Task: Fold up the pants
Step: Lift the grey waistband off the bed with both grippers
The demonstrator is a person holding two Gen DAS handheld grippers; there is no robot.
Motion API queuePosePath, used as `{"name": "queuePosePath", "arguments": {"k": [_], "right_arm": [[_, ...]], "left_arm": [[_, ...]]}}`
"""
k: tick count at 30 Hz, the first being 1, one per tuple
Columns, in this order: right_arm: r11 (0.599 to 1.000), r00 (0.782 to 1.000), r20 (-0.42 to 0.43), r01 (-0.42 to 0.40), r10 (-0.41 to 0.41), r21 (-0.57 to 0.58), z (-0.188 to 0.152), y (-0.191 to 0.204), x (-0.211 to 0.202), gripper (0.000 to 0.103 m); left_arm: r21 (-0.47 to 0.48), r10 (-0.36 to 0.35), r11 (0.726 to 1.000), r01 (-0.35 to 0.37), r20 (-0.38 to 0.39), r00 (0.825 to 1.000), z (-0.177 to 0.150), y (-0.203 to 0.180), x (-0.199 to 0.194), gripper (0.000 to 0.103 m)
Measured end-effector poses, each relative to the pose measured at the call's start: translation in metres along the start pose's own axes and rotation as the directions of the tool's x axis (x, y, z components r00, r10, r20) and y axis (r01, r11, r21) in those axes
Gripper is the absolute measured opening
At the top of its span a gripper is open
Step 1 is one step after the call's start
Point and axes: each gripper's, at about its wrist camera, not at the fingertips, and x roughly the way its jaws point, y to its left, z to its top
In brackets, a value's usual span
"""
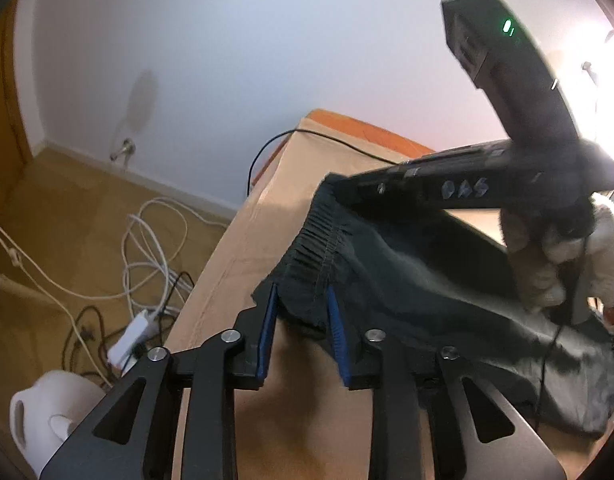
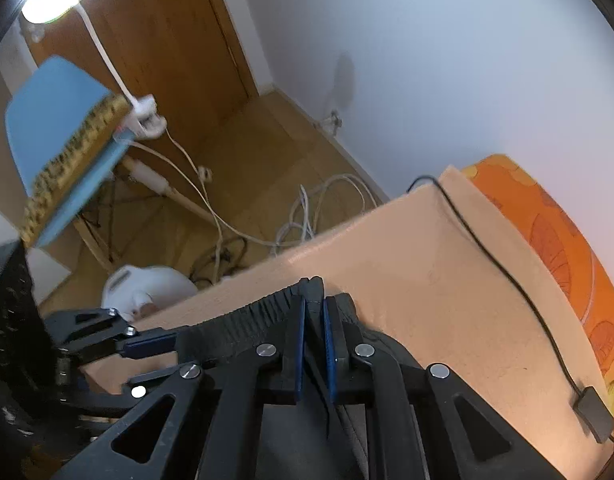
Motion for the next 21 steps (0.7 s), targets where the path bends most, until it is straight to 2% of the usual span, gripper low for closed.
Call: {"name": "queuePosePath", "arguments": {"k": [2, 3, 7, 10, 12, 16, 17, 20, 21], "right_arm": [[0.999, 0.999, -0.02, 0.036, -0.037, -0.021, -0.004, 0.0, 0.006, 0.009], [0.999, 0.998, -0.023, 0.05, -0.05, -0.022, -0.005, -0.002, 0.008, 0.011], [0.998, 0.998, -0.028, 0.057, -0.057, 0.028, -0.008, -0.015, 0.005, 0.041], [0.998, 0.998, -0.048, 0.037, -0.035, 0.045, -0.008, -0.02, 0.007, 0.047], [0.998, 0.998, -0.055, 0.028, -0.025, 0.063, -0.008, -0.025, 0.01, 0.053], [0.996, 0.999, -0.042, 0.0, 0.004, 0.092, -0.014, -0.031, 0.013, 0.054], [0.995, 0.999, -0.036, -0.005, 0.009, 0.098, -0.016, -0.031, 0.014, 0.054], [0.994, 1.0, -0.022, -0.014, 0.017, 0.11, -0.019, -0.034, 0.014, 0.054], [0.994, 1.0, -0.021, -0.013, 0.016, 0.113, -0.019, -0.034, 0.013, 0.054]], "left_arm": [[-0.011, 0.017, 1.0, -0.017, 0.02, 1.0, -0.001, 0.003, -0.005, 0.059], [-0.029, 0.034, 0.999, -0.033, 0.036, 0.999, -0.002, 0.006, -0.008, 0.062], [-0.056, 0.017, 0.998, -0.017, 0.004, 1.0, 0.0, 0.007, 0.001, 0.062], [-0.053, 0.016, 0.998, -0.017, -0.023, 1.0, 0.001, 0.003, 0.012, 0.062], [-0.085, 0.004, 0.996, -0.007, -0.039, 0.999, 0.003, 0.006, 0.019, 0.062], [-0.114, 0.01, 0.993, -0.014, -0.034, 0.999, 0.006, 0.008, 0.025, 0.062], [-0.105, 0.029, 0.994, -0.032, -0.029, 0.999, 0.007, 0.005, 0.027, 0.056], [-0.078, 0.034, 0.996, -0.036, -0.02, 0.999, 0.007, -0.004, 0.03, 0.025], [-0.073, 0.029, 0.997, -0.03, -0.015, 0.999, 0.006, -0.006, 0.028, 0.024]]}}
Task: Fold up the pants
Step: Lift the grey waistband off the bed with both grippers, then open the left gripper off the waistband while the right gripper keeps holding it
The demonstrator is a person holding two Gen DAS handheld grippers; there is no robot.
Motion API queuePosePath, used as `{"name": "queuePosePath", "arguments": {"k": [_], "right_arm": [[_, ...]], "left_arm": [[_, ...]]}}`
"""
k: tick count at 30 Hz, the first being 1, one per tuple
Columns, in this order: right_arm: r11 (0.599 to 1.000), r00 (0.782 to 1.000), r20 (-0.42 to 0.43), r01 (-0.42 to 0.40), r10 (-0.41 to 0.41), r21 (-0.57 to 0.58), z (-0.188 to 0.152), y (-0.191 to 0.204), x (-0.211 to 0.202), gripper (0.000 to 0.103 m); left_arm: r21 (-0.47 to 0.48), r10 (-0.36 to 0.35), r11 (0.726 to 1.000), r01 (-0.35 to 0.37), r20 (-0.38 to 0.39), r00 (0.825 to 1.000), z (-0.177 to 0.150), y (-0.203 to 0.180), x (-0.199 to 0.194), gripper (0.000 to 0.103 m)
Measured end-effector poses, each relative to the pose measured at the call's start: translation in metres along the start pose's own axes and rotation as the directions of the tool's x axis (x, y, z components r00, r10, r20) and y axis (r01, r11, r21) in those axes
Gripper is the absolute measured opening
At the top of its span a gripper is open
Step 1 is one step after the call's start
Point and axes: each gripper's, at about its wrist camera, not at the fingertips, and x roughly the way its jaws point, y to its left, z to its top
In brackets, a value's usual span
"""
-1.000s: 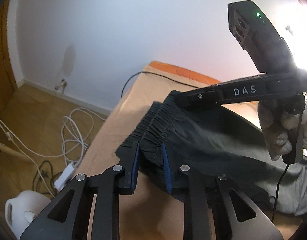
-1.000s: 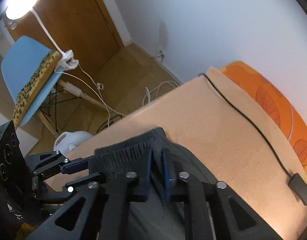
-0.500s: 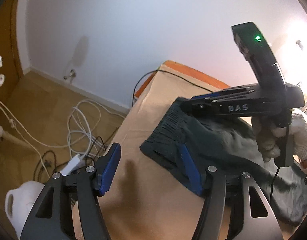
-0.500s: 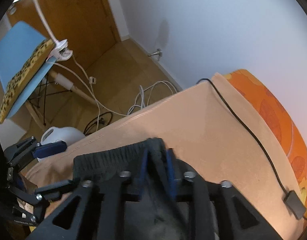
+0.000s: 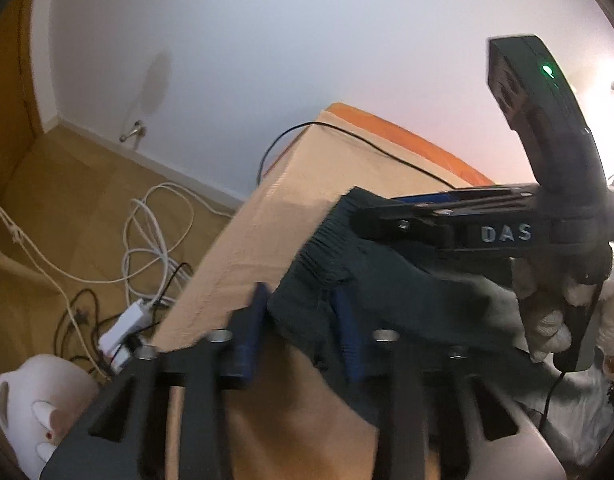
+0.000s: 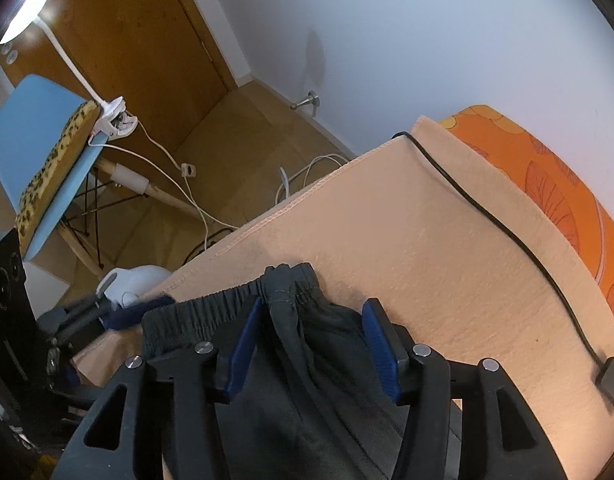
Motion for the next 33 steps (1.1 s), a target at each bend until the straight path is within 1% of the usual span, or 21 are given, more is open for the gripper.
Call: {"name": "queuePosePath", "arguments": {"k": [2, 4, 5, 6, 8, 10, 12, 14, 16, 17, 20, 22, 23, 24, 25, 26, 27, 28, 29, 32, 33], "right_arm": [[1.0, 1.0, -0.004, 0.021, -0.021, -0.002, 0.001, 0.002, -0.003, 0.053], [0.999, 0.999, 0.008, 0.051, -0.051, -0.004, 0.003, 0.003, -0.013, 0.053], [0.998, 0.998, 0.018, 0.053, -0.053, 0.015, 0.005, 0.004, -0.021, 0.054], [0.999, 0.999, 0.025, 0.033, -0.034, 0.036, 0.005, 0.003, -0.028, 0.054], [0.994, 0.999, 0.024, -0.05, 0.048, 0.099, 0.009, 0.0, -0.042, 0.056], [0.982, 0.997, -0.005, -0.071, 0.073, 0.175, 0.014, -0.004, -0.047, 0.056], [0.961, 0.993, -0.047, -0.096, 0.111, 0.258, 0.02, -0.008, -0.043, 0.057], [0.942, 0.983, -0.095, -0.122, 0.159, 0.313, 0.025, -0.008, -0.033, 0.058], [0.935, 0.975, -0.132, -0.127, 0.179, 0.331, 0.025, -0.004, -0.024, 0.058], [0.936, 0.971, -0.149, -0.131, 0.188, 0.328, 0.026, 0.0, -0.018, 0.058], [0.951, 0.967, -0.205, -0.085, 0.15, 0.298, 0.022, 0.006, -0.005, 0.059], [0.963, 0.965, -0.24, -0.038, 0.105, 0.267, 0.018, 0.009, 0.003, 0.059], [0.971, 0.964, -0.256, -0.015, 0.077, 0.237, 0.015, 0.013, 0.007, 0.059], [0.976, 0.965, -0.255, -0.004, 0.061, 0.218, 0.013, 0.015, 0.007, 0.057], [0.981, 0.968, -0.249, 0.016, 0.033, 0.191, 0.012, 0.018, 0.006, 0.049], [0.984, 0.969, -0.246, 0.037, 0.008, 0.175, 0.011, 0.017, 0.005, 0.033], [0.984, 0.971, -0.24, 0.054, -0.011, 0.173, 0.009, 0.015, 0.004, 0.028], [0.981, 0.974, -0.228, 0.042, 0.002, 0.187, 0.008, 0.01, 0.002, 0.025], [0.978, 0.977, -0.212, 0.025, 0.02, 0.208, 0.005, 0.004, -0.002, 0.019], [0.967, 0.986, -0.159, -0.01, 0.053, 0.256, 0.0, -0.011, -0.011, 0.015], [0.96, 0.988, -0.144, -0.021, 0.063, 0.279, -0.001, -0.015, -0.014, 0.015]], "left_arm": [[0.037, 0.01, 0.999, -0.011, 0.039, 0.999, -0.001, -0.008, -0.007, 0.019], [0.053, 0.008, 0.999, -0.012, 0.07, 0.997, -0.001, -0.011, -0.012, 0.018], [0.058, 0.008, 0.998, -0.013, 0.076, 0.997, 0.0, -0.012, -0.012, 0.018], [0.064, 0.005, 0.998, -0.01, 0.08, 0.997, 0.0, -0.013, -0.011, 0.018], [0.076, 0.009, 0.997, -0.016, 0.091, 0.996, 0.0, -0.016, -0.013, 0.018], [0.101, 0.012, 0.995, -0.023, 0.11, 0.994, -0.001, -0.021, -0.017, 0.017], [0.149, 0.016, 0.988, -0.036, 0.132, 0.991, -0.003, -0.031, -0.021, 0.017], [0.211, 0.023, 0.976, -0.055, 0.15, 0.988, -0.007, -0.044, -0.024, 0.017], [0.276, 0.025, 0.959, -0.071, 0.168, 0.985, -0.011, -0.057, -0.026, 0.017], [0.316, 0.026, 0.945, -0.081, 0.177, 0.984, -0.015, -0.065, -0.027, 0.017], [0.404, 0.031, 0.909, -0.103, 0.182, 0.983, -0.022, -0.082, -0.025, 0.016], [0.429, 0.028, 0.897, -0.104, 0.179, 0.983, -0.024, -0.087, -0.025, 0.016], [0.431, 0.021, 0.897, -0.095, 0.174, 0.985, -0.025, -0.087, -0.025, 0.016], [0.426, 0.013, 0.901, -0.082, 0.163, 0.986, -0.024, -0.087, -0.024, 0.016], [0.418, 0.012, 0.905, -0.077, 0.156, 0.988, -0.025, -0.085, -0.025, 0.017], [0.404, 0.014, 0.912, -0.075, 0.151, 0.988, -0.025, -0.083, -0.026, 0.022], [0.391, 0.017, 0.917, -0.078, 0.157, 0.988, -0.024, -0.08, -0.028, 0.024], [0.382, 0.019, 0.921, -0.082, 0.166, 0.986, -0.026, -0.078, -0.031, 0.026], [0.373, 0.03, 0.923, -0.092, 0.171, 0.985, -0.028, -0.075, -0.034, 0.033], [0.331, 0.041, 0.939, -0.091, 0.154, 0.987, -0.031, -0.066, -0.037, 0.043], [0.31, 0.04, 0.947, -0.082, 0.139, 0.989, -0.03, -0.063, -0.037, 0.044]]}}
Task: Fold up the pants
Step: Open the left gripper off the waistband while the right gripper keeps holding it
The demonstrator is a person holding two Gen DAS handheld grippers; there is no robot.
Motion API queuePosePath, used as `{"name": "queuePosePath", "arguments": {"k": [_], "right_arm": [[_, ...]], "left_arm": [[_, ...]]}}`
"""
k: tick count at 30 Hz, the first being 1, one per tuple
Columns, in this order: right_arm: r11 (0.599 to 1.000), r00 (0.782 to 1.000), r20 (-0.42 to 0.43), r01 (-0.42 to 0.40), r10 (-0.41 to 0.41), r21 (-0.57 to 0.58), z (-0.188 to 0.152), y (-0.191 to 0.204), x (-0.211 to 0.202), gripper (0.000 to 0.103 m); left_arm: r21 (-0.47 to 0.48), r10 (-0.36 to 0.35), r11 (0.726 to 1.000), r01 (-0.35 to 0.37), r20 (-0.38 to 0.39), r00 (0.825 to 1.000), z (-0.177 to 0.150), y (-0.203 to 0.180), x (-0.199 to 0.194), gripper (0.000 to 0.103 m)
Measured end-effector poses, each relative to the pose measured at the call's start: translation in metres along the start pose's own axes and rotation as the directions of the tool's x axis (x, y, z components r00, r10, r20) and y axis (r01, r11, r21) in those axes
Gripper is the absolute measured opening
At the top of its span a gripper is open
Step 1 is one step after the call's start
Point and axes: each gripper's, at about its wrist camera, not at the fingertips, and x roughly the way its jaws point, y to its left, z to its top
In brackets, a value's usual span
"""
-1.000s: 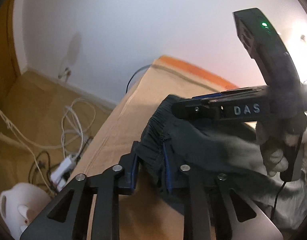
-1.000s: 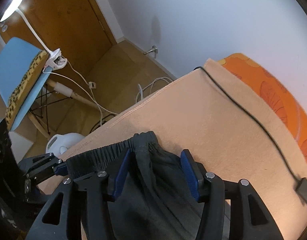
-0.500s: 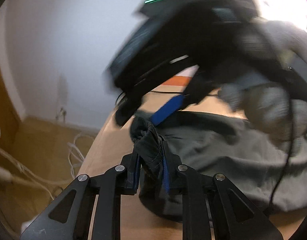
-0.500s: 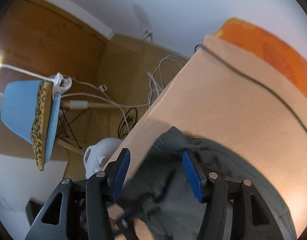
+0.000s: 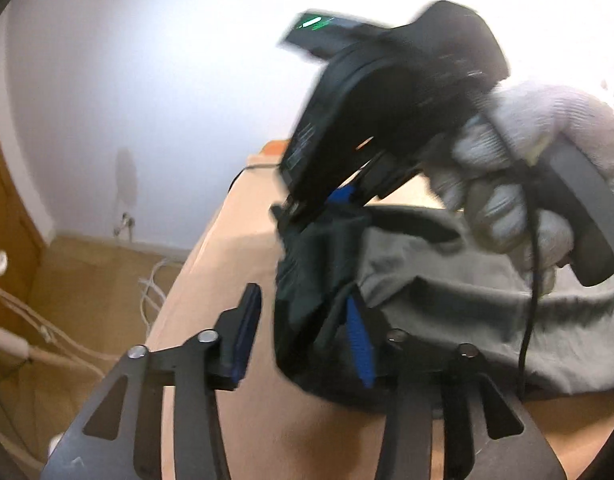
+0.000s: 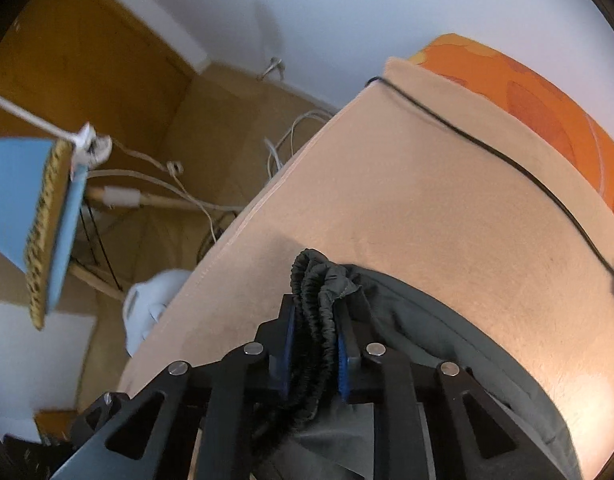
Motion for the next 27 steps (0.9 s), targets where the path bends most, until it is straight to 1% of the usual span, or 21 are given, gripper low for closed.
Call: {"name": "queuePosePath", "arguments": {"k": [3, 5, 7, 10, 12, 13, 14, 16, 17, 18, 19, 20, 21, 22, 23, 27], "right_arm": [[0.997, 0.997, 0.051, -0.055, 0.053, 0.046, -0.004, -0.008, -0.015, 0.015], [0.995, 0.994, 0.08, -0.079, 0.074, 0.064, -0.006, -0.012, -0.025, 0.015], [0.994, 0.991, 0.105, -0.086, 0.078, 0.071, -0.009, -0.012, -0.033, 0.015], [0.991, 0.987, 0.135, -0.098, 0.085, 0.095, -0.013, -0.018, -0.045, 0.015], [0.989, 0.986, 0.144, -0.098, 0.082, 0.108, -0.014, -0.021, -0.051, 0.015], [0.99, 0.986, 0.148, -0.094, 0.078, 0.108, -0.015, -0.02, -0.053, 0.015], [0.99, 0.985, 0.155, -0.089, 0.071, 0.107, -0.015, -0.021, -0.056, 0.015], [0.989, 0.983, 0.166, -0.096, 0.076, 0.115, -0.015, -0.019, -0.059, 0.015], [0.987, 0.982, 0.173, -0.103, 0.081, 0.121, -0.015, -0.019, -0.064, 0.015], [0.987, 0.981, 0.177, -0.108, 0.085, 0.122, -0.016, -0.018, -0.064, 0.015], [0.987, 0.979, 0.182, -0.111, 0.088, 0.12, -0.017, -0.017, -0.068, 0.015], [0.987, 0.978, 0.189, -0.111, 0.089, 0.113, -0.018, -0.016, -0.073, 0.015], [0.988, 0.977, 0.193, -0.111, 0.088, 0.11, -0.02, -0.016, -0.075, 0.015], [0.988, 0.976, 0.2, -0.111, 0.088, 0.109, -0.022, -0.017, -0.08, 0.015], [0.987, 0.973, 0.211, -0.116, 0.09, 0.113, -0.025, -0.019, -0.086, 0.014], [0.982, 0.962, 0.247, -0.15, 0.117, 0.117, -0.036, -0.023, -0.106, 0.014]], "left_arm": [[-0.035, -0.017, 0.999, 0.017, -0.002, 1.0, 0.002, 0.005, 0.002, 0.045], [-0.054, -0.035, 0.998, 0.035, -0.001, 0.999, 0.005, 0.004, 0.003, 0.054], [-0.064, -0.045, 0.997, 0.045, 0.006, 0.999, 0.005, 0.003, 0.002, 0.055], [-0.042, -0.06, 0.997, 0.061, 0.017, 0.998, 0.009, -0.008, -0.001, 0.055], [-0.011, -0.07, 0.997, 0.07, 0.033, 0.997, 0.013, -0.018, -0.004, 0.057], [0.002, -0.064, 0.998, 0.064, 0.043, 0.997, 0.014, -0.022, -0.006, 0.063], [0.022, -0.042, 0.999, 0.041, 0.056, 0.998, 0.016, -0.028, -0.007, 0.065], [0.036, 0.008, 0.999, -0.01, 0.058, 0.998, 0.018, -0.034, -0.004, 0.065], [0.032, 0.017, 0.999, -0.019, 0.061, 0.998, 0.018, -0.038, -0.001, 0.065], [0.024, 0.032, 0.999, -0.034, 0.066, 0.997, 0.026, -0.032, 0.003, 0.061], [0.007, 0.051, 0.999, -0.052, 0.063, 0.997, 0.029, -0.027, 0.006, 0.039], [-0.033, 0.021, 0.999, -0.02, 0.052, 0.998, 0.032, -0.018, 0.008, 0.015], [-0.08, -0.026, 0.996, 0.03, 0.05, 0.998, 0.033, -0.009, 0.007, 0.01], [-0.114, -0.05, 0.992, 0.056, 0.058, 0.997, 0.033, -0.003, 0.005, 0.01], [-0.132, -0.068, 0.988, 0.078, 0.076, 0.995, 0.035, 0.002, 0.0, 0.007], [-0.091, -0.113, 0.988, 0.122, 0.105, 0.988, 0.041, 0.002, -0.021, 0.005]]}}
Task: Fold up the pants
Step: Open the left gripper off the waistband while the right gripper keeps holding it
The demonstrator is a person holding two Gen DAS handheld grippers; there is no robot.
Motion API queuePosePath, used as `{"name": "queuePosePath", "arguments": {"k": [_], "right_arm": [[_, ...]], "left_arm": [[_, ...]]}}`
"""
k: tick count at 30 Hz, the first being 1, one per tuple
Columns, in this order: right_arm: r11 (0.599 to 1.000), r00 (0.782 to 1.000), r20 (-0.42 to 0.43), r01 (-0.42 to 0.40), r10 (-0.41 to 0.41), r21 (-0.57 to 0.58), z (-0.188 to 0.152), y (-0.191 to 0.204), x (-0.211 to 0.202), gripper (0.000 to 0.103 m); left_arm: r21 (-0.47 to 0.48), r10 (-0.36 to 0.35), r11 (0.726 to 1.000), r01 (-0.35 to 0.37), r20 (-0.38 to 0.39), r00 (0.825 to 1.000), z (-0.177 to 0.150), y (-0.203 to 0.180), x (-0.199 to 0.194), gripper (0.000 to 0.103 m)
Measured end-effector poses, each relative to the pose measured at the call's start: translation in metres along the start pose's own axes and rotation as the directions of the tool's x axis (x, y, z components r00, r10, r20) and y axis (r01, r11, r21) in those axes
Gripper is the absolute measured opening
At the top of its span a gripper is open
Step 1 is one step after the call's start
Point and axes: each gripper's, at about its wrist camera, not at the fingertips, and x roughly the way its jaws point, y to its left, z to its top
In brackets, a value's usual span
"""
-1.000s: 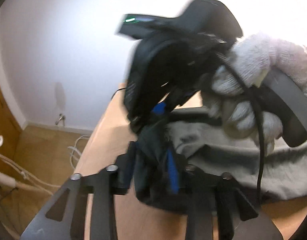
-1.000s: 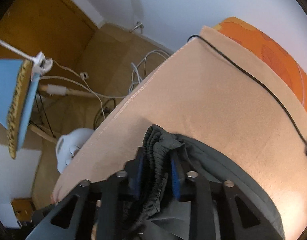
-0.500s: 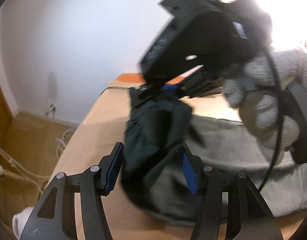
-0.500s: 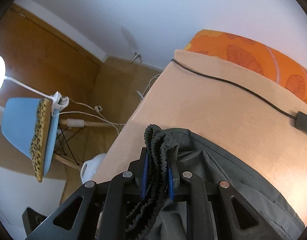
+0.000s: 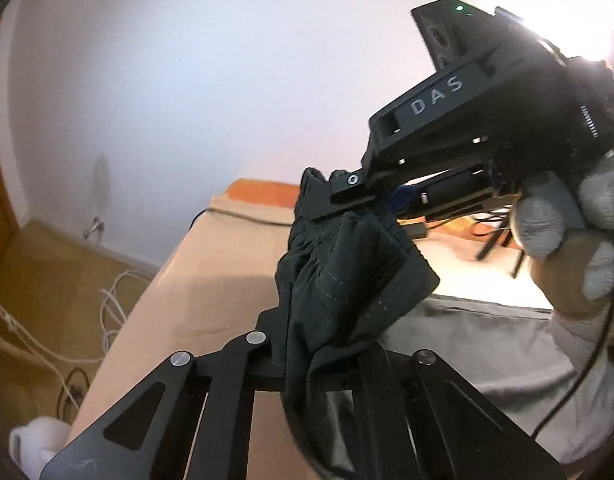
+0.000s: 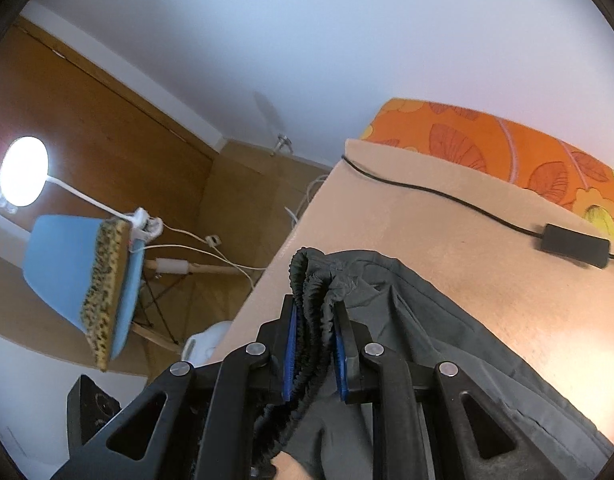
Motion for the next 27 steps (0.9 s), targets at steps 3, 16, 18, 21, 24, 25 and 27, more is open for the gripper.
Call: {"name": "queuePosePath", "arguments": {"k": [3, 16, 18, 21, 24, 25, 27], "right_arm": [[1.0, 0.999, 0.035, -0.003, 0.004, -0.013, -0.01, 0.004, -0.025, 0.014], [1.0, 0.976, 0.219, 0.01, -0.01, 0.004, -0.066, -0.009, -0.16, 0.014], [1.0, 0.97, 0.244, 0.008, -0.014, 0.026, -0.078, -0.021, -0.183, 0.014], [0.999, 0.959, 0.281, 0.01, -0.025, 0.053, -0.096, -0.039, -0.217, 0.014], [0.997, 0.948, 0.314, 0.025, -0.046, 0.07, -0.116, -0.056, -0.247, 0.014], [0.996, 0.944, 0.324, 0.031, -0.056, 0.083, -0.125, -0.065, -0.258, 0.014], [0.993, 0.938, 0.338, 0.038, -0.074, 0.114, -0.143, -0.083, -0.277, 0.014]], "left_arm": [[0.028, -0.037, 0.999, 0.037, 0.011, 0.999, 0.009, -0.008, -0.003, 0.005], [0.167, -0.186, 0.969, 0.18, 0.02, 0.982, 0.022, -0.121, -0.059, 0.005], [0.189, -0.214, 0.96, 0.208, 0.012, 0.977, 0.023, -0.143, -0.064, 0.005], [0.219, -0.257, 0.943, 0.25, -0.001, 0.967, 0.022, -0.175, -0.07, 0.005], [0.258, -0.303, 0.919, 0.299, -0.025, 0.953, 0.017, -0.213, -0.073, 0.005], [0.268, -0.315, 0.912, 0.312, -0.033, 0.949, 0.014, -0.224, -0.073, 0.005], [0.29, -0.343, 0.893, 0.343, -0.053, 0.938, 0.006, -0.248, -0.072, 0.005]]}}
